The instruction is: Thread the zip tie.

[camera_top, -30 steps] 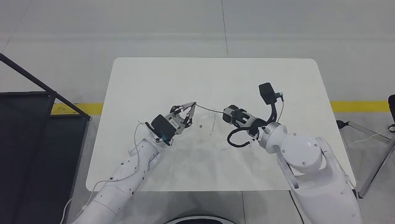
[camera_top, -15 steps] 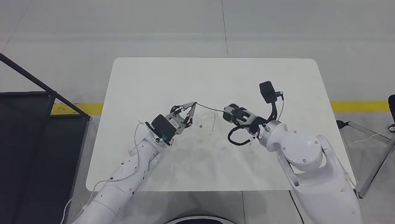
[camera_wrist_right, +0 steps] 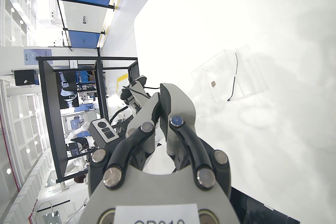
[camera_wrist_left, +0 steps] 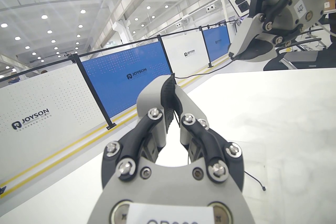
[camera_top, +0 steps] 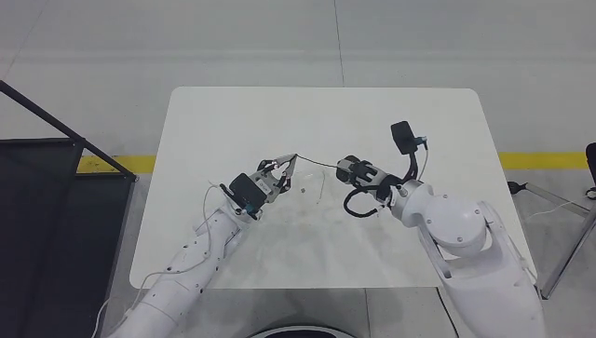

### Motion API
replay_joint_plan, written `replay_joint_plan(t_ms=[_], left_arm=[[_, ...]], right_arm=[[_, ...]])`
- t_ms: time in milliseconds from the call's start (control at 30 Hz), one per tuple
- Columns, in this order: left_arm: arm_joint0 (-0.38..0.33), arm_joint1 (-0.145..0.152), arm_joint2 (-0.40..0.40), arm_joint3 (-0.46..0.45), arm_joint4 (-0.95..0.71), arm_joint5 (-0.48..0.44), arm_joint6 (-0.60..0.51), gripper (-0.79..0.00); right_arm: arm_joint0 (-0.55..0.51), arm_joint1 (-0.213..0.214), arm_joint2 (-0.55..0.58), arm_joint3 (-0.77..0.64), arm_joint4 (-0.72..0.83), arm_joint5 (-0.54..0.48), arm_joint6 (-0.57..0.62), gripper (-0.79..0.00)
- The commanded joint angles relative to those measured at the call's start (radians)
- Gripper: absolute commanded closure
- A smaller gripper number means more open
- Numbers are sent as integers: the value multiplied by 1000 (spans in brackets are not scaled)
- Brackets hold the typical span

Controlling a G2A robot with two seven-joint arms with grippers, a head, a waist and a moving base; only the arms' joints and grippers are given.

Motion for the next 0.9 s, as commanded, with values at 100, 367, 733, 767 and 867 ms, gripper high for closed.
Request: replay_joint_plan(t_ms=[100,367,733,767,867], left_arm=[[-3,-1,-5,0,-19,-19,-2,0],[-16,0,-33,-1,-49,-31,-12,0],[-38,-5,-34,4,-72,-42,-34,0],[-38,-5,-34,4,-72,-42,-34,0],[-38,-5,-34,4,-72,-42,-34,0]], right_arm=[[-10,2,7,-7,-3,-5,3,0],[-67,18,25,-86,-85,-43,30,0],[-85,23,38,-125,-111,-68,39,0],[-85,23,38,-125,-111,-68,39,0],[-85,23,38,-125,-111,-68,39,0]])
